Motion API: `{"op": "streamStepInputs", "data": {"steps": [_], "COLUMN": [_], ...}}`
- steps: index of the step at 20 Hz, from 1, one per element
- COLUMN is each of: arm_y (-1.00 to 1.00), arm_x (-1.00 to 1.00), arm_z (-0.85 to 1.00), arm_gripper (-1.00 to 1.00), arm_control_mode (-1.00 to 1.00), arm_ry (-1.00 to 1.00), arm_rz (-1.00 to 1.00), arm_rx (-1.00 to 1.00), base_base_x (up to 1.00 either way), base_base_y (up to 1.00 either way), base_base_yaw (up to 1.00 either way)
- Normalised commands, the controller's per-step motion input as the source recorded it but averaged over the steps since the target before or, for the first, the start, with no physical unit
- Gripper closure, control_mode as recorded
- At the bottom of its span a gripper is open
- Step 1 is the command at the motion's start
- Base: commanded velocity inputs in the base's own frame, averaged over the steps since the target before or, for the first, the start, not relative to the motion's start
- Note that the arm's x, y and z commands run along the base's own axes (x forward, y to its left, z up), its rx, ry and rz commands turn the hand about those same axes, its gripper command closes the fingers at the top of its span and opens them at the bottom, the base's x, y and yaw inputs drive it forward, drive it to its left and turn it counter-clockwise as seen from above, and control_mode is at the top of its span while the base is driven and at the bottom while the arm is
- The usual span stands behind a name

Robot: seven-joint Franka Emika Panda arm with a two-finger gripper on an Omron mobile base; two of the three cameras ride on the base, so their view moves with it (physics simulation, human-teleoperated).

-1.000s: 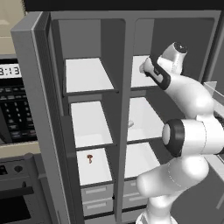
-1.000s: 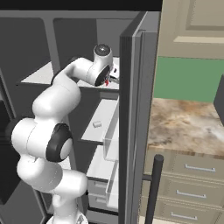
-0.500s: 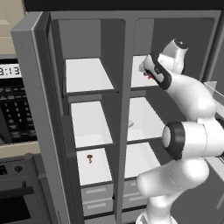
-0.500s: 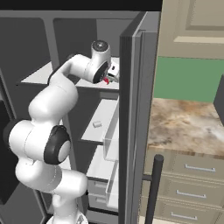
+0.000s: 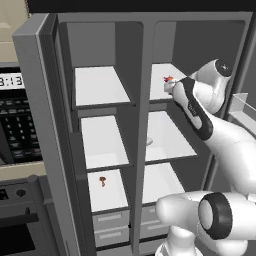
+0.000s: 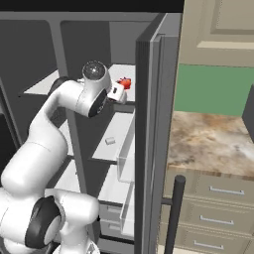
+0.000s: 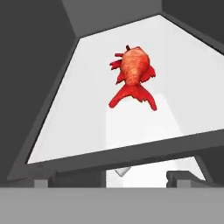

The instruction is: Pick up the frozen fish from the freezer, place it on any shelf in the fridge, and close the fridge and freezer doors when done.

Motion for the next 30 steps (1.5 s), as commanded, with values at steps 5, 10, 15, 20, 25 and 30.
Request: {"op": "streamStepInputs", "data": {"steps": [5,10,15,20,25,30], "arm_y": [0.59,0.25,0.16,0.12,0.0,0.0], "arm_x": [-1.0,-1.0,-0.53,-0.01,-0.3,0.0], "arm_z": [0.0,0.0,-0.16,-0.2,0.0,0.0], "arm_gripper": [-1.0,-1.0,-1.0,-1.0,-1.0,-1.0], "arm_control_mode": [-1.0,-1.0,-1.0,-1.0,-1.0,1.0], "arm_ry": [-0.04,-0.07,0.01,0.16,0.18,0.0], "arm_rz": [-0.05,-0.1,-0.01,0.0,0.0,0.0], "arm_rx": [-0.08,-0.11,-0.07,-0.01,0.04,0.0], "base_base_x": [0.0,0.0,0.0,0.0,0.0,-0.83], "base_base_y": [0.0,0.0,0.0,0.0,0.0,0.0], "base_base_yaw": [0.0,0.0,0.0,0.0,0.0,-0.02]}}
